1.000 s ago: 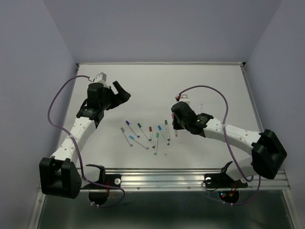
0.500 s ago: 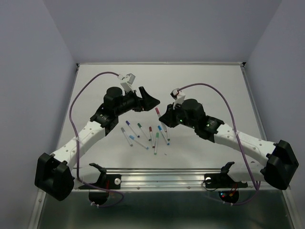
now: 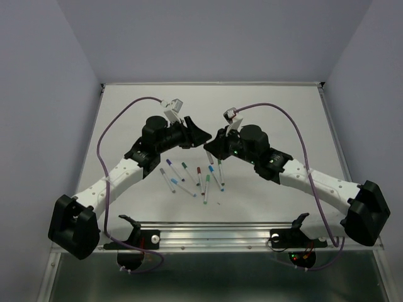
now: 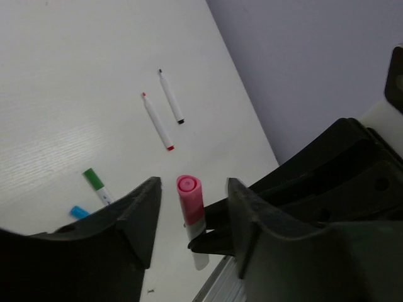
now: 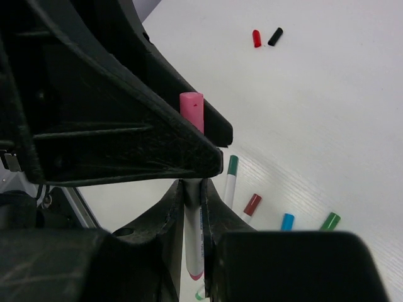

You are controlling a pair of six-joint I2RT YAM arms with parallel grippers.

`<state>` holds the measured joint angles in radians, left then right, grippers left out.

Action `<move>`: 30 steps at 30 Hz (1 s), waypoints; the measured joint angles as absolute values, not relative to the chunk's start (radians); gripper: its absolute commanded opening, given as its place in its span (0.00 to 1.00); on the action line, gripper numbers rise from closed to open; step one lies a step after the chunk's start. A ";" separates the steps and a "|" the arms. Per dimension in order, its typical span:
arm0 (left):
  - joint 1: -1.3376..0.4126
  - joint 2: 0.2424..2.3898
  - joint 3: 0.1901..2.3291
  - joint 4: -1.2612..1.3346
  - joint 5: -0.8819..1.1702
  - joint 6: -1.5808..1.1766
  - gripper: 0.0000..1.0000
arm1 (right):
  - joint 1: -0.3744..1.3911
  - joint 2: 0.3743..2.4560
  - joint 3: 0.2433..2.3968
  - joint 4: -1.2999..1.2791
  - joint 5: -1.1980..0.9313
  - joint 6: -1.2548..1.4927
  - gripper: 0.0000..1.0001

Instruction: Open the pen caps

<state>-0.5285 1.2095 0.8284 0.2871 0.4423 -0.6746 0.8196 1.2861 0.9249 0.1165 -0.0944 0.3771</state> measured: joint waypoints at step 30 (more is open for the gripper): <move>-0.567 1.286 0.868 0.182 0.360 -0.701 0.06 | 0.786 1.311 0.869 0.135 -0.219 0.366 0.01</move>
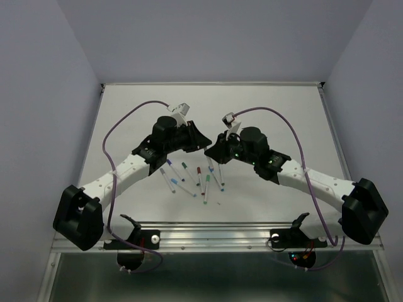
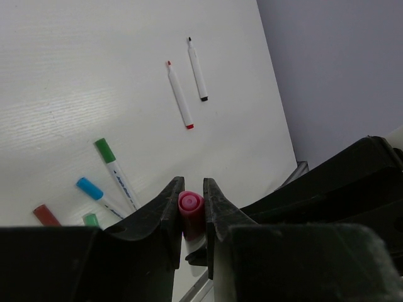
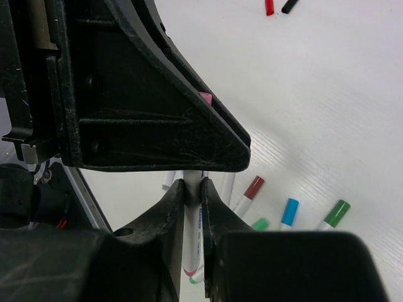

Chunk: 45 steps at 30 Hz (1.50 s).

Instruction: Open the pen caps

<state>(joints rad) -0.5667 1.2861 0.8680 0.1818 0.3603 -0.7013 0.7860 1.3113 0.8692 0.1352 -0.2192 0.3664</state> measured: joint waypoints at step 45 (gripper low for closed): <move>-0.488 1.448 1.070 0.209 0.008 -0.845 0.00 | 0.851 1.199 0.618 0.107 -0.392 0.533 0.35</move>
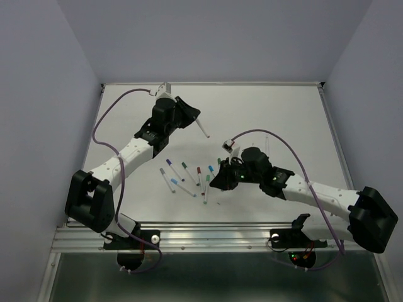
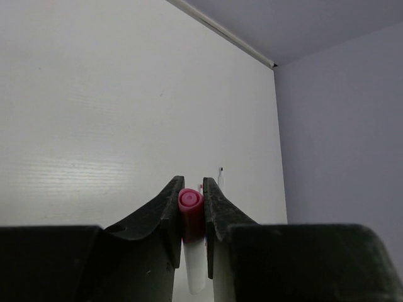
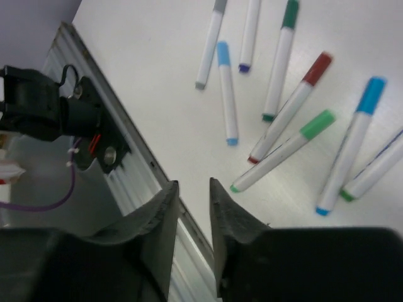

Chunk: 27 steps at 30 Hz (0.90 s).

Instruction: Open the pen caps

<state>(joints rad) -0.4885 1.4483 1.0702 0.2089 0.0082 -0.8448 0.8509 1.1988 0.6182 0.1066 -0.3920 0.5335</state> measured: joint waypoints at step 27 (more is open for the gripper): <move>-0.526 1.287 0.958 0.218 0.171 -0.827 0.00 | 0.813 1.482 1.159 -0.014 -0.064 0.170 0.01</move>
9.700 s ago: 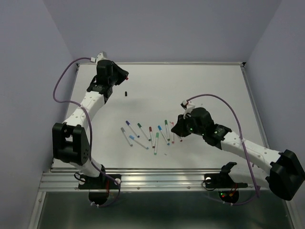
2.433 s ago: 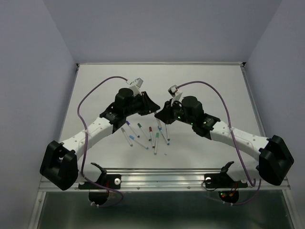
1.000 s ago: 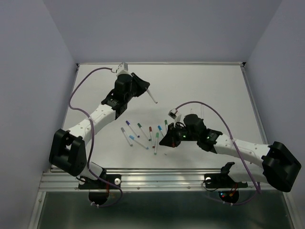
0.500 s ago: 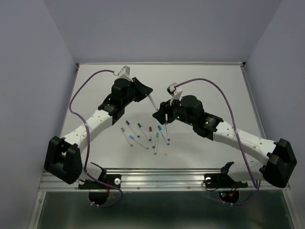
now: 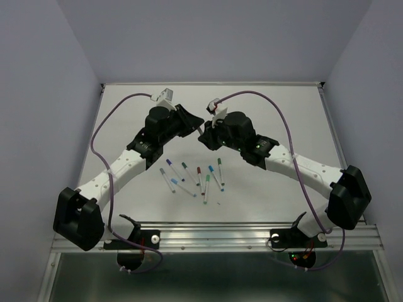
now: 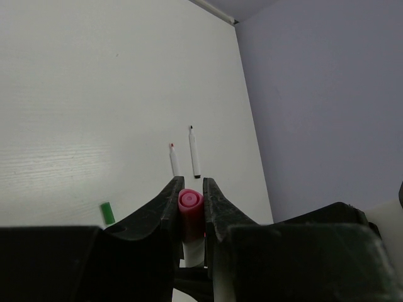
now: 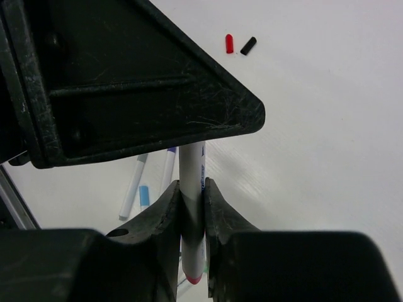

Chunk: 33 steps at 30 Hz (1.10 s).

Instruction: Open the pen caps

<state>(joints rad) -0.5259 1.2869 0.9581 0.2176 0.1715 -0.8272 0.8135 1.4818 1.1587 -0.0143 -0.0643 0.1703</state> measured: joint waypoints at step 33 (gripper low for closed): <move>-0.529 1.259 0.957 0.184 0.127 -0.828 0.32 | 0.812 1.449 1.112 -0.021 -0.114 0.215 0.01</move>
<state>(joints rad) -0.5293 1.2591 0.9573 0.1841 0.1268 -0.8284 0.8120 1.4494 1.1122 -0.0212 -0.1143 0.2153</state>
